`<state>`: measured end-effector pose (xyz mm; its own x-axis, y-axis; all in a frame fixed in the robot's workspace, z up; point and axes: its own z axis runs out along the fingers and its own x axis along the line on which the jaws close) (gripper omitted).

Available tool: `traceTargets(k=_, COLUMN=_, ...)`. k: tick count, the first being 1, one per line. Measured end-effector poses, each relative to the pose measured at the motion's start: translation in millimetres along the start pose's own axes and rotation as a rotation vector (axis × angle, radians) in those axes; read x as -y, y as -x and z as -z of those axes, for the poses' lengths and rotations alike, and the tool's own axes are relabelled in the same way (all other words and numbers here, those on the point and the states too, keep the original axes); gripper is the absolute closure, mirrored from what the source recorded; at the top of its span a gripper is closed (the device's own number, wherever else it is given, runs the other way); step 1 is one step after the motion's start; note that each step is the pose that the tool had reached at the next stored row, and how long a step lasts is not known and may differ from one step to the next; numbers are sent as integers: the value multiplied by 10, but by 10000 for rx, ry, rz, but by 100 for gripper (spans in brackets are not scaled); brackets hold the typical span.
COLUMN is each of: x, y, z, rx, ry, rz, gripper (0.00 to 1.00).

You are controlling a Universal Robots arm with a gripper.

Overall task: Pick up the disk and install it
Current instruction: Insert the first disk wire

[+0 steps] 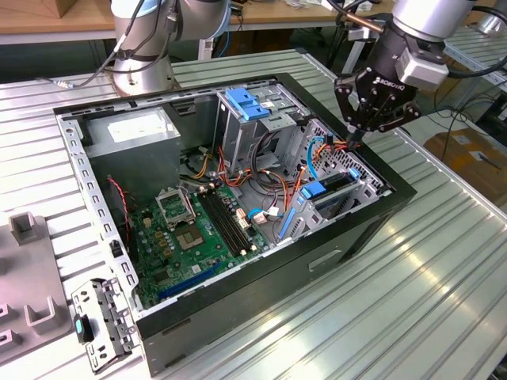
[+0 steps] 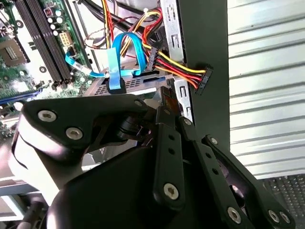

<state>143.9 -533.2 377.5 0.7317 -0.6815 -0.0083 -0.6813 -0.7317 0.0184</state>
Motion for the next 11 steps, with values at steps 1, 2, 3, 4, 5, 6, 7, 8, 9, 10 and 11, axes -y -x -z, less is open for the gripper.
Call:
traceTargets(k=1, x=6, y=-7, z=1, rx=-3, ry=2, rz=98, gripper=89)
traceTargets(k=2, x=13, y=-15, z=2, rx=-5, ry=3, rz=170, gripper=89)
traceTargets(k=3, x=48, y=-38, z=2, rx=-6, ry=3, rz=266, gripper=89)
traceTargets(k=4, x=76, y=-50, z=2, rx=-8, ry=4, rz=300, gripper=89)
traceTargets(k=5, x=101, y=-70, z=1, rx=-9, ry=5, rz=338, gripper=89)
traceTargets(k=6, x=131, y=-96, z=2, rx=-10, ry=5, rz=377, gripper=89)
traceTargets(k=7, x=153, y=-120, z=2, rx=-10, ry=6, rz=415, gripper=89)
traceTargets(k=8, x=174, y=-142, z=3, rx=-4, ry=4, rz=477, gripper=89)
traceTargets(k=9, x=180, y=-149, z=3, rx=48, ry=-48, rz=603, gripper=89)
traceTargets(k=10, x=181, y=-150, z=3, rx=104, ry=-112, rz=731, gripper=89)
traceTargets(k=11, x=185, y=-153, z=4, rx=118, ry=-130, rz=975, gripper=89)
